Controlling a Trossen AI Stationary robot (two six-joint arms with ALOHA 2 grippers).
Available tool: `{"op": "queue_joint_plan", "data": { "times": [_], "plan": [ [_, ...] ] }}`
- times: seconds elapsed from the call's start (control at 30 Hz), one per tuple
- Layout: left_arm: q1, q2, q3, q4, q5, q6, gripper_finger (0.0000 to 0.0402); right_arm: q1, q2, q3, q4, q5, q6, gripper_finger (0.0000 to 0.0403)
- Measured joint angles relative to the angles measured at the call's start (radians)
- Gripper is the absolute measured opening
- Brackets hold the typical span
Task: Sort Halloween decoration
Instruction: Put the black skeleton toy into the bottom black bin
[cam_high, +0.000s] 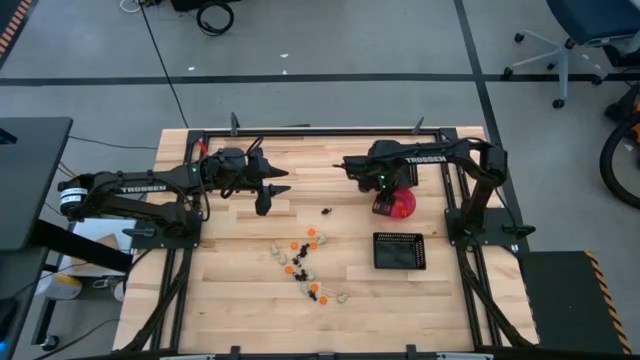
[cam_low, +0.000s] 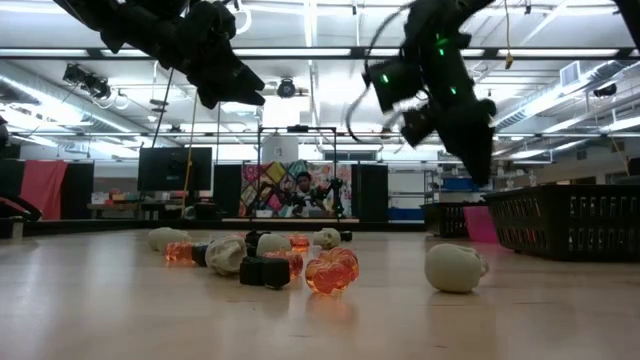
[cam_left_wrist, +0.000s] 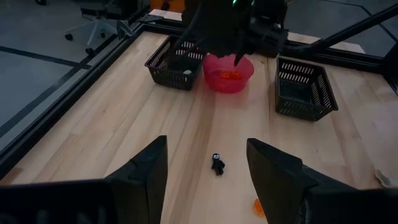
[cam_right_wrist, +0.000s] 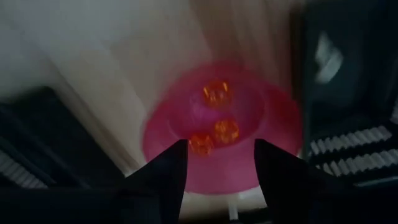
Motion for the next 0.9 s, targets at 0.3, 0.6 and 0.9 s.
{"op": "queue_joint_plan", "data": {
  "times": [0.3,0.6,0.9],
  "plan": [
    [0.000,0.000,0.000,-0.030,0.000,0.021,0.0192,0.173,0.000,0.143,0.179,0.063,-0.014,0.0179],
    [0.000,0.000,0.000,-0.037,0.000,0.027,0.0192,0.254,0.001,0.100,0.594,0.113,-0.089,0.0178],
    [0.000,0.000,0.000,-0.037,0.000,0.028,0.0192,0.210,0.001,-0.001,0.913,0.113,-0.189,0.0178]
  ]
}}
